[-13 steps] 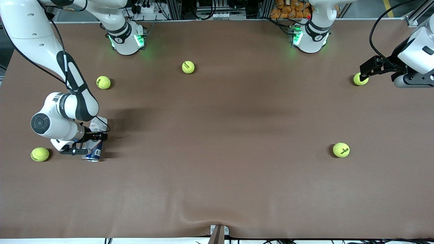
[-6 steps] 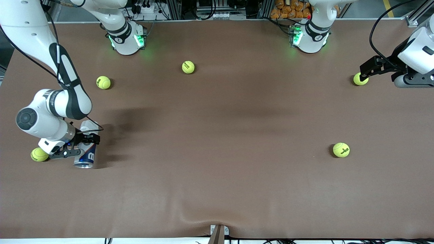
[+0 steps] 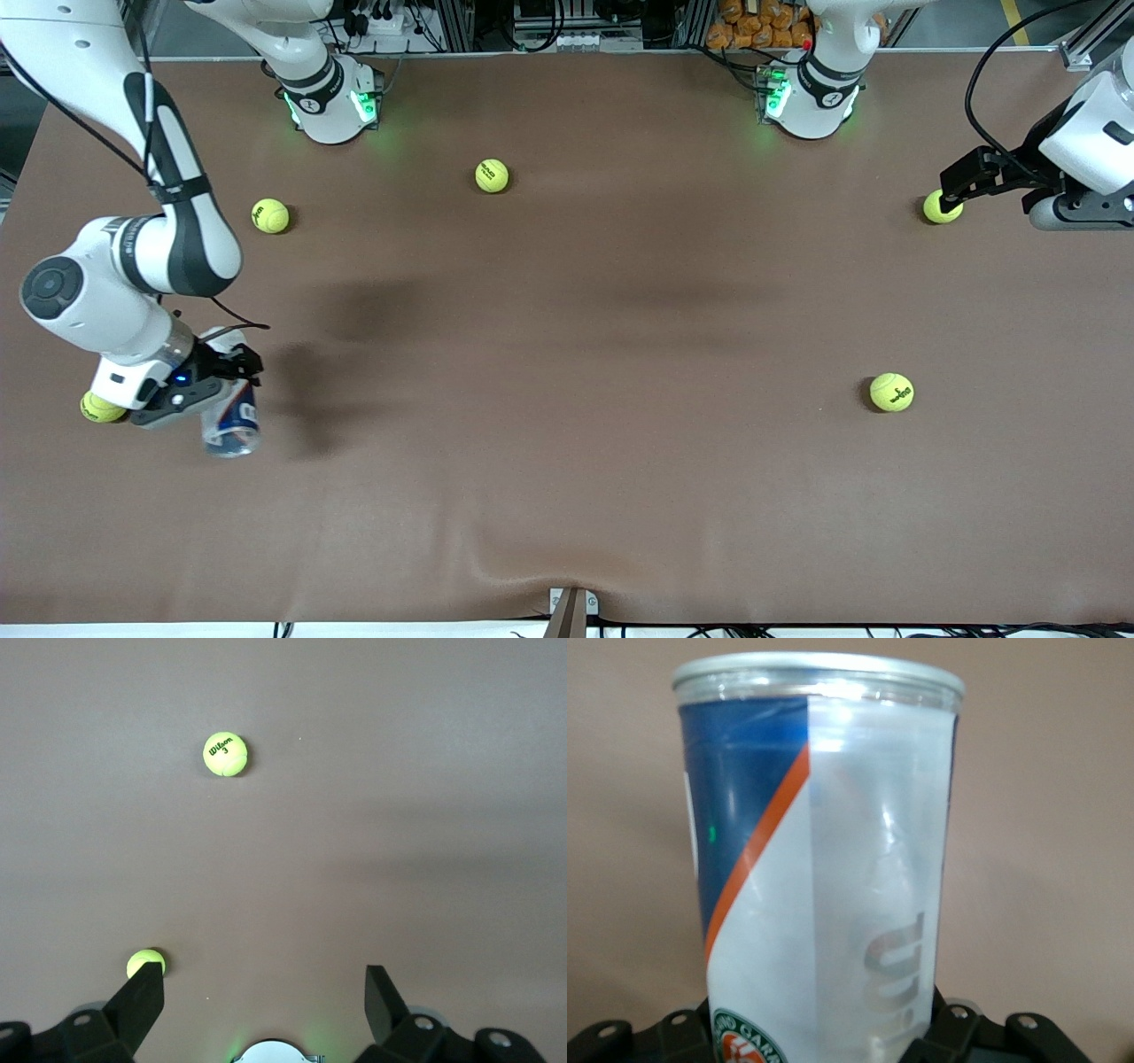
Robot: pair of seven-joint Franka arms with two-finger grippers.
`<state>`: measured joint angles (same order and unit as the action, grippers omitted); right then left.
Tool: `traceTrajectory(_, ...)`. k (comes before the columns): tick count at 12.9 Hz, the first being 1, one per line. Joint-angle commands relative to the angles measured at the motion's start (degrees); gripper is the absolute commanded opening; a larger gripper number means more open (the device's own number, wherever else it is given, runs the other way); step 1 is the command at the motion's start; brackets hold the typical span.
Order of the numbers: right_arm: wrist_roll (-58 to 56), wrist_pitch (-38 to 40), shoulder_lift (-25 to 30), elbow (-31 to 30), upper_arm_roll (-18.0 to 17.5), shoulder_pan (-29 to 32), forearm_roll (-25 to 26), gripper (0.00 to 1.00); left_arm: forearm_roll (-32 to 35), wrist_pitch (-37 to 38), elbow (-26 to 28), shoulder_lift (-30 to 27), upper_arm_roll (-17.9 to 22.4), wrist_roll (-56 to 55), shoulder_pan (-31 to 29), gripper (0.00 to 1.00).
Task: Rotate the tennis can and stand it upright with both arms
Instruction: 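Carry the can to the table center and lower it lying down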
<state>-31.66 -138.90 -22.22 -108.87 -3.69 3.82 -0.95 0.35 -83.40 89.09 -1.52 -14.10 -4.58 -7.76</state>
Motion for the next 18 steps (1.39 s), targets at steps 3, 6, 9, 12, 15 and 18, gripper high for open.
traceTrajectory(3, -4.73, -0.23, -1.51, 3.3, -2.81, -9.59, -0.28, 0.78, 0.62, -0.01, -0.32, 0.11, -0.58, -0.16, -0.59, 1.0)
traceTrajectory(6, -5.17, -0.31, -4.14, 7.52, -2.81, -16.64, 0.34, 0.82, 0.62, -0.01, -0.32, 0.11, -0.58, -0.16, -0.59, 1.0)
traceTrajectory(9, -10.6, -0.4, -8.44, 11.64, -2.73, -22.78, 0.6, 0.82, 0.53, -0.01, -0.5, 0.11, -0.58, -0.16, -0.67, 1.0)
traceTrajectory(12, -11.76, -4.94, -11.61, 13.41, -2.73, -29.63, 5.32, 0.84, 0.62, -0.01, -0.5, 0.2, -0.58, -0.16, -0.67, 1.0)
traceTrajectory(15, -10.98, -6.38, -14.52, 16.31, -2.64, -35.79, 14.55, 0.88, 0.62, -0.01, -0.41, 0.11, -0.58, -0.16, -0.67, 1.0)
traceTrajectory(18, -10.97, -6.47, -17.41, 17.1, -2.46, -39.23, 17.48, 0.91, 0.53, -0.01, -0.41, 0.11, -0.58, -0.16, -0.76, 1.0)
